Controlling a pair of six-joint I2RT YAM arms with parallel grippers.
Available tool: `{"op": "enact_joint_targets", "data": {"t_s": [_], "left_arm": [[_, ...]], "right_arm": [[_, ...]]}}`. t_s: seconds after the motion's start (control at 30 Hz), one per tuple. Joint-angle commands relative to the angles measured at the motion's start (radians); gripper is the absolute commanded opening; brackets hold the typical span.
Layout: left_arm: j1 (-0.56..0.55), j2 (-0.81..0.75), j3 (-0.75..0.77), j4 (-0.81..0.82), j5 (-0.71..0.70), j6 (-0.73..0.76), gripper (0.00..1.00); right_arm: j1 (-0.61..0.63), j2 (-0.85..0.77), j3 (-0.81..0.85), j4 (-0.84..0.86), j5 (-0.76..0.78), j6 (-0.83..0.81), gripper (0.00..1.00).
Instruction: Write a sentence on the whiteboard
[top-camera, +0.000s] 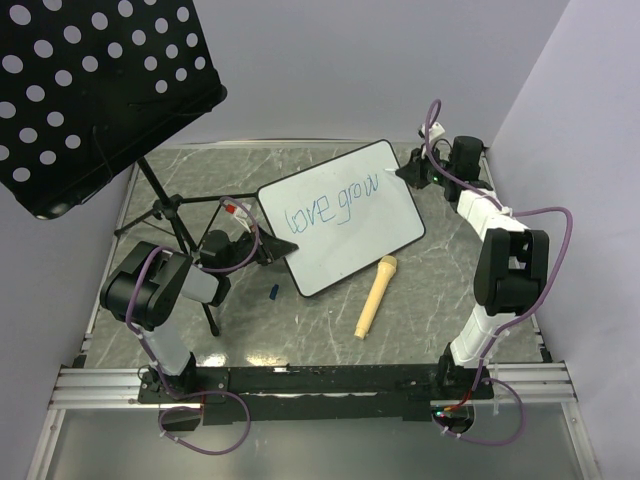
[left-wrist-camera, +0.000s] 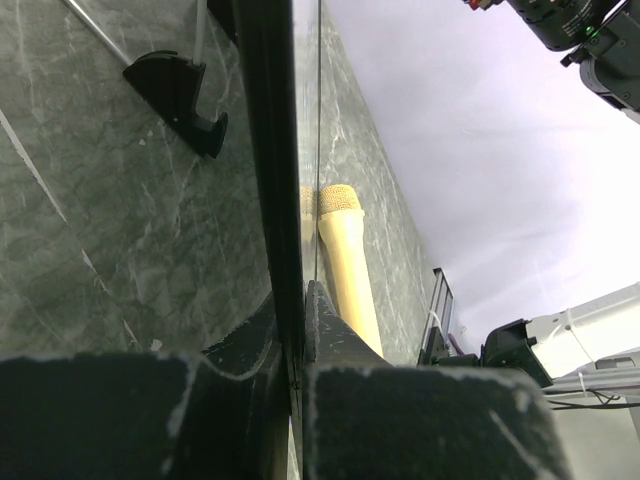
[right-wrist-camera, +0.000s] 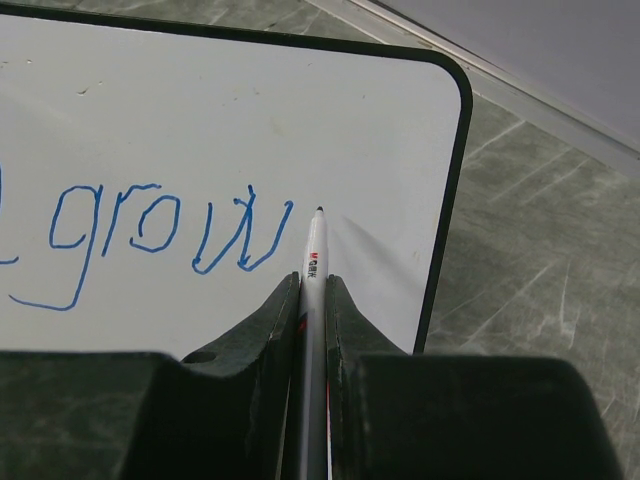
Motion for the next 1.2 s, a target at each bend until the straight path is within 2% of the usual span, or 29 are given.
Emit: {"op": "enact_joint_targets", "data": {"t_s": [0.0, 1.17], "left_arm": [[-0.004, -0.021, 0.015, 0.243, 0.059, 0.022, 0.01], [-0.007, 0.005, 0.023, 0.243, 0.066, 0.028, 0.01]], "right_arm": [[-0.007, -0.01, -0.011, 0.059, -0.008, -0.001, 0.0], [0.015, 0.071, 0.044, 0.005, -0.001, -0.02, 0.0]]}}
